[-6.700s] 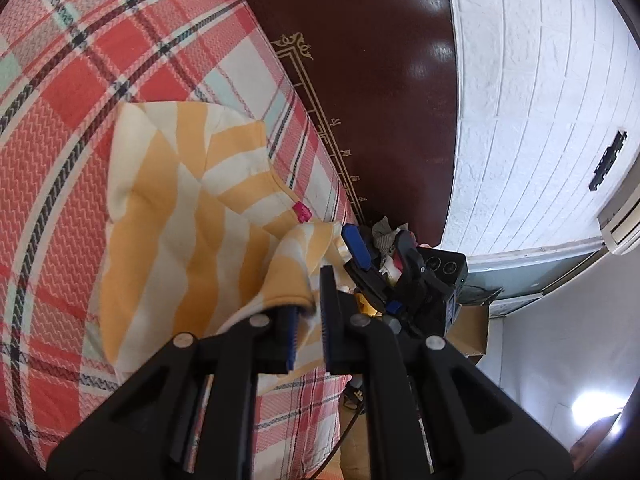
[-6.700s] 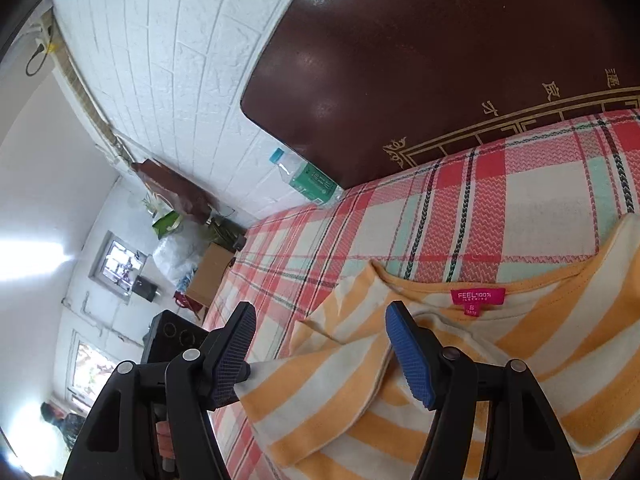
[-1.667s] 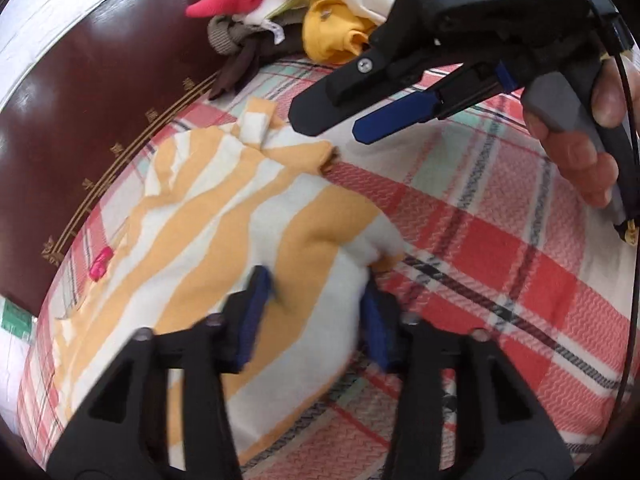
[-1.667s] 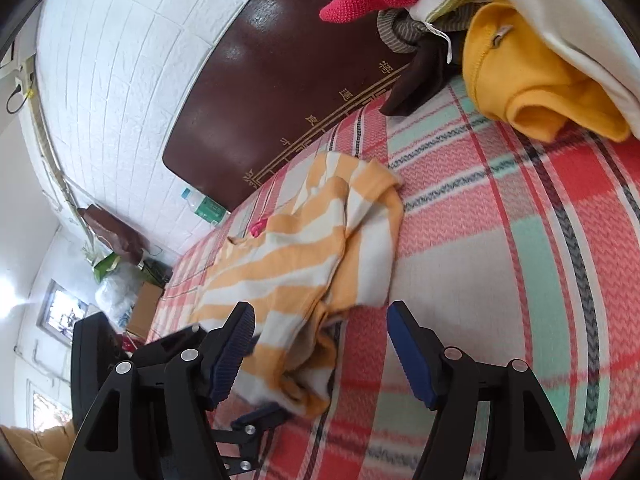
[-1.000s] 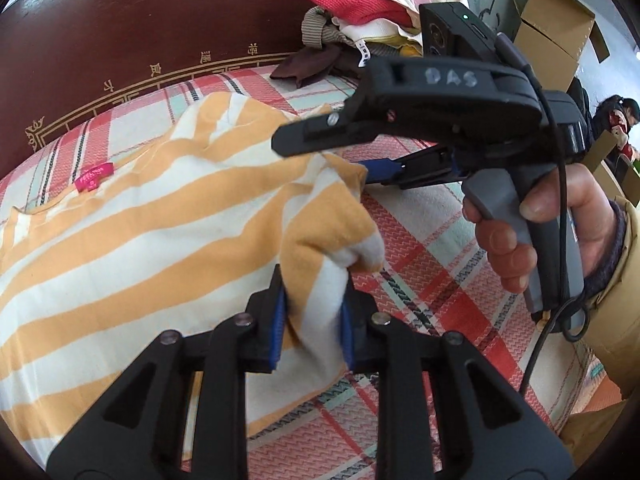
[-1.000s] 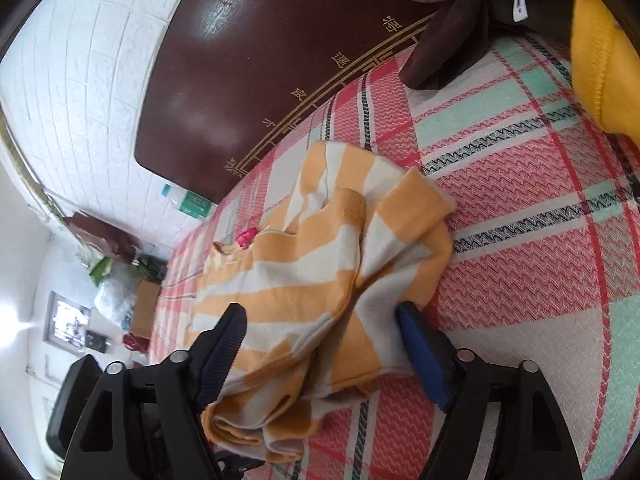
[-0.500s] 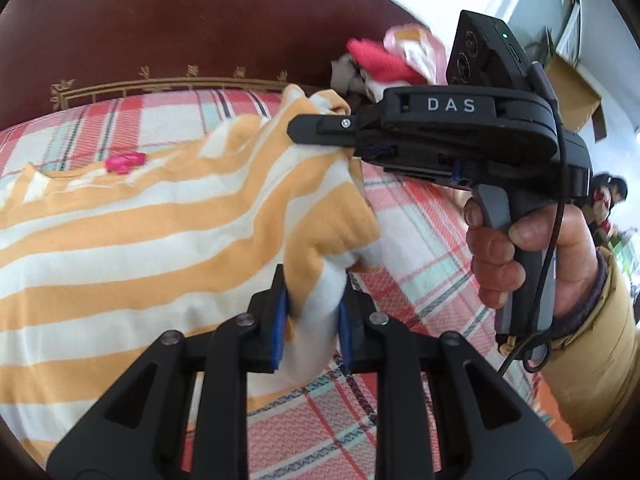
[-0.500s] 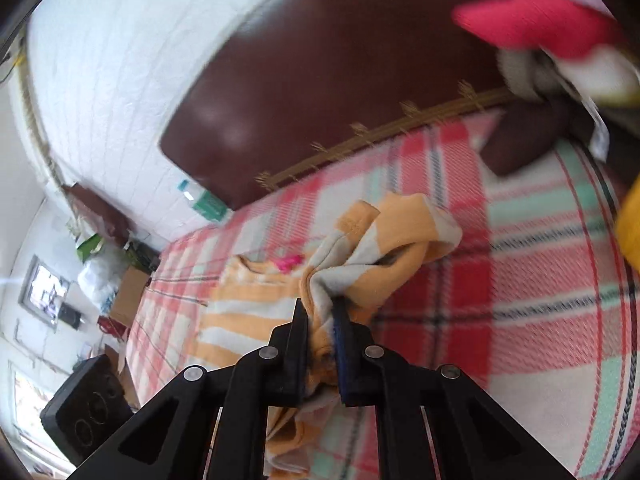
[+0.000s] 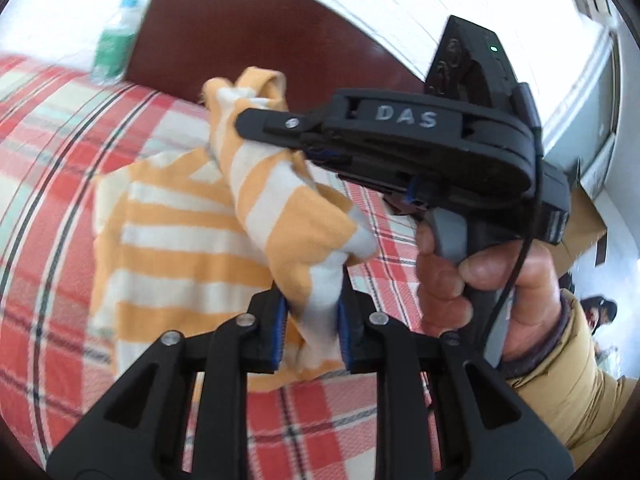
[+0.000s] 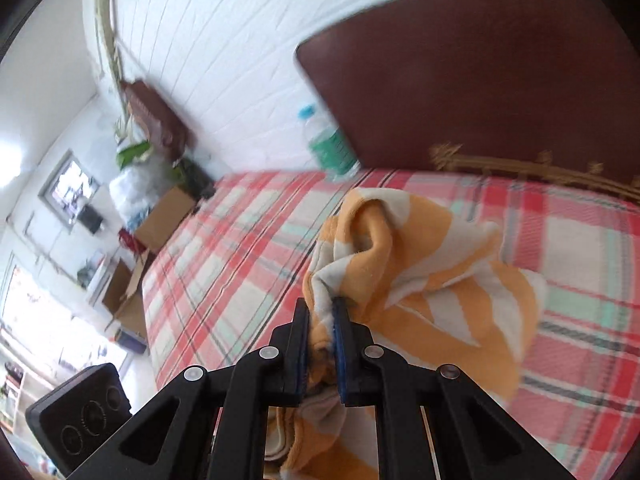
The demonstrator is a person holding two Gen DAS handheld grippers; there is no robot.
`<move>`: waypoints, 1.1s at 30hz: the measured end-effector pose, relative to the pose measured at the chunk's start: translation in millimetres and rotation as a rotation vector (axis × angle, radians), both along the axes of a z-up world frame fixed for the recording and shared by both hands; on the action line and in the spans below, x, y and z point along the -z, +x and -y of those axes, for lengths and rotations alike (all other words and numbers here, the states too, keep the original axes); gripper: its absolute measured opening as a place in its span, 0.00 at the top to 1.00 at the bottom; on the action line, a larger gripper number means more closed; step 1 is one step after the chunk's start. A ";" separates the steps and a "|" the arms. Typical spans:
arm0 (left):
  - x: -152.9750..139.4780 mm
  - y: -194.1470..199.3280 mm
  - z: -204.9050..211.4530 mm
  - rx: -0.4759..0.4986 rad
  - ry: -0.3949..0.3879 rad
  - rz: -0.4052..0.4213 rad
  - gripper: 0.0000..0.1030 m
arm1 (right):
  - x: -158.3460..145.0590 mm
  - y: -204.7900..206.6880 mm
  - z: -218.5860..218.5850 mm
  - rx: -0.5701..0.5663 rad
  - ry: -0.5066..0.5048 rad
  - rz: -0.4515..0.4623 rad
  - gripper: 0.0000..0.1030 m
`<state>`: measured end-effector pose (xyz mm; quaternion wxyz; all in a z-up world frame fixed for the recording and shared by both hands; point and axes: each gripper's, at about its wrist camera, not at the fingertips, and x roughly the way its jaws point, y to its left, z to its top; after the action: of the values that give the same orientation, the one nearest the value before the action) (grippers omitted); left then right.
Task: Fold clothes
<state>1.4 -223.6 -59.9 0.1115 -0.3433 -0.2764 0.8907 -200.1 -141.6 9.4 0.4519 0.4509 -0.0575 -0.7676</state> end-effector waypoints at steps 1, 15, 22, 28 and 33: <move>5.3 4.0 7.0 -0.018 0.009 0.014 0.77 | 9.8 3.3 16.4 -0.016 0.028 0.011 0.90; 45.6 23.6 43.0 -0.068 0.145 0.071 0.77 | 48.9 27.3 58.0 -0.086 0.111 0.046 0.70; 54.3 37.9 54.8 -0.077 0.161 0.077 0.75 | 32.7 44.8 22.4 -0.104 0.101 -0.049 0.69; 60.3 56.1 69.7 -0.101 0.151 0.090 0.75 | 47.3 79.6 30.3 -0.194 0.206 -0.156 0.69; 55.8 74.7 88.1 -0.172 0.100 0.095 0.75 | 68.9 95.4 58.0 -0.230 0.318 -0.263 0.68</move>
<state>76.1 -311.7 -115.7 0.0385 -0.3542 -0.3537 0.8648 -104.6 -199.6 -59.5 0.4633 0.4161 0.1750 -0.7626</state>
